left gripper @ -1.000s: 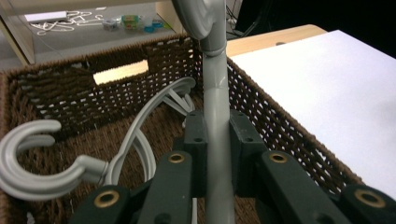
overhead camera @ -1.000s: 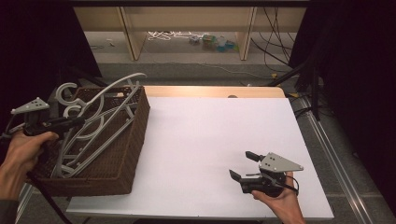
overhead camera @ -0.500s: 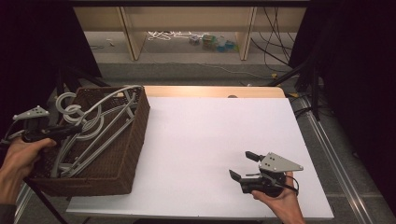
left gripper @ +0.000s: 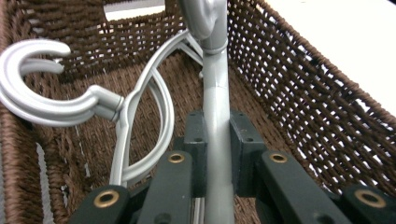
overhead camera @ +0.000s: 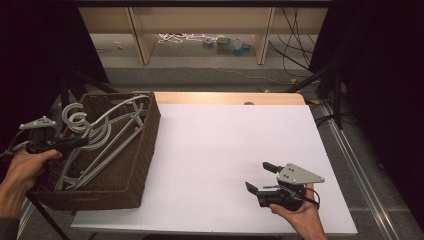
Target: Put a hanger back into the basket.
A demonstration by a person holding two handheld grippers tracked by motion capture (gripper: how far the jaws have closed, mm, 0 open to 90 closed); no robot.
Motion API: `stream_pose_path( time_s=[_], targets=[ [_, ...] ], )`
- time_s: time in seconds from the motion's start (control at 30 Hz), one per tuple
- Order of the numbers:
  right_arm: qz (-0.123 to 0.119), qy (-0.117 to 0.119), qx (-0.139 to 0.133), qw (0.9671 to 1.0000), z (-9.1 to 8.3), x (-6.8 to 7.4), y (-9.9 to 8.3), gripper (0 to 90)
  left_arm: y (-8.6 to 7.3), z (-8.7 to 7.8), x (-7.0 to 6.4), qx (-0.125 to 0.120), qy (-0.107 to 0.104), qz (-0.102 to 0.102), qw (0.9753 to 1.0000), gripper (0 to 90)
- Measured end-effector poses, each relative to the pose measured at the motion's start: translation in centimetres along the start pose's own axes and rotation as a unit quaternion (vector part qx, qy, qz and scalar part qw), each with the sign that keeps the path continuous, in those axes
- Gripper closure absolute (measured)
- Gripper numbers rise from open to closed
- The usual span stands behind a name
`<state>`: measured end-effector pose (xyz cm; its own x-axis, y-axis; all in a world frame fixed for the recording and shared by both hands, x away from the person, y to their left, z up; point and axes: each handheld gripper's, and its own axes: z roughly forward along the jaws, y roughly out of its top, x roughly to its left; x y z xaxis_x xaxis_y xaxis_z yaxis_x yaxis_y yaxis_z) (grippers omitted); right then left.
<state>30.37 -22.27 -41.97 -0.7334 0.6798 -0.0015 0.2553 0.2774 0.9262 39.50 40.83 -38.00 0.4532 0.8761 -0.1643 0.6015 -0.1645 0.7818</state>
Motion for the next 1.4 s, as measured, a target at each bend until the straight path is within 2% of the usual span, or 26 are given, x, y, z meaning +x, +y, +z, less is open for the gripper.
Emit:
stream_pose_path(
  time_s=[0.1,0.13,0.37,0.4,0.47,0.5,0.53,0.57,0.6,0.67,0.8,0.9,1.0,1.13,1.27,1.37,1.4],
  targets=[
    [-0.001,0.0,0.008,1.0,-0.2,0.0,0.1,17.8,0.1,0.6,-0.1,0.016,0.006,-0.004,0.9998,79.3],
    [-0.001,0.0,0.008,1.0,-0.2,0.0,0.1,17.8,0.2,0.7,0.0,0.028,0.003,0.005,0.9996,79.4],
    [-0.001,0.002,0.004,1.0,-0.1,0.0,0.0,17.8,0.2,2.1,-0.4,0.052,0.003,0.005,0.9986,79.2],
    [-0.001,-0.001,0.008,1.0,-0.1,0.0,0.0,17.8,0.2,2.2,-0.3,0.061,0.008,0.014,0.998,79.1],
    [0.0,-0.002,0.005,1.0,-0.1,0.0,0.0,17.8,0.3,2.6,-0.3,0.068,0.01,0.012,0.9976,79.1],
    [-0.001,-0.001,0.008,1.0,-0.1,0.0,0.0,17.8,0.3,2.7,-0.3,0.072,0.015,0.014,0.9972,79.0],
    [0.0,-0.002,0.004,1.0,0.0,0.0,0.0,17.8,0.3,2.8,-0.2,0.081,0.03,0.015,0.9962,78.9],
    [0.001,-0.001,0.005,1.0,0.0,0.0,0.0,17.8,0.2,2.9,-0.1,0.087,0.028,0.014,0.9958,78.8],
    [0.001,-0.001,0.005,1.0,0.0,0.0,0.0,17.8,0.1,3.1,0.0,0.094,0.038,0.016,0.9948,77.7],
    [-0.002,0.0,0.007,1.0,-0.1,-0.1,0.0,17.8,-0.1,3.2,0.3,0.091,0.041,0.008,0.9949,75.7],
    [-0.001,0.0,0.012,0.9999,-0.1,-0.1,0.0,17.7,-0.2,3.2,0.4,0.091,0.043,0.007,0.9949,75.1],
    [0.001,0.001,0.012,0.9999,0.0,-0.1,0.0,17.4,-0.3,3.3,0.4,0.096,0.061,0.01,0.9935,70.1],
    [-0.002,0.0,0.011,0.9999,0.0,-0.1,0.0,17.3,-0.6,3.3,0.5,0.098,0.06,0.001,0.9934,64.3],
    [-0.002,-0.002,0.009,1.0,0.0,-0.1,0.0,17.3,-0.7,3.3,0.3,0.1,0.069,0.005,0.9926,57.6],
    [-0.001,0.0,0.011,0.9999,0.0,-0.1,0.0,17.3,-0.7,2.9,0.3,0.088,0.089,-0.005,0.9921,49.2],
    [-0.001,0.0,0.011,0.9999,0.0,-0.1,0.0,17.3,-0.4,2.3,0.0,0.064,0.105,-0.015,0.9923,44.1],
    [-0.001,0.0,0.011,0.9999,0.0,-0.1,0.0,17.2,-0.3,2.0,-0.2,0.063,0.109,-0.009,0.992,41.3]
  ],
)
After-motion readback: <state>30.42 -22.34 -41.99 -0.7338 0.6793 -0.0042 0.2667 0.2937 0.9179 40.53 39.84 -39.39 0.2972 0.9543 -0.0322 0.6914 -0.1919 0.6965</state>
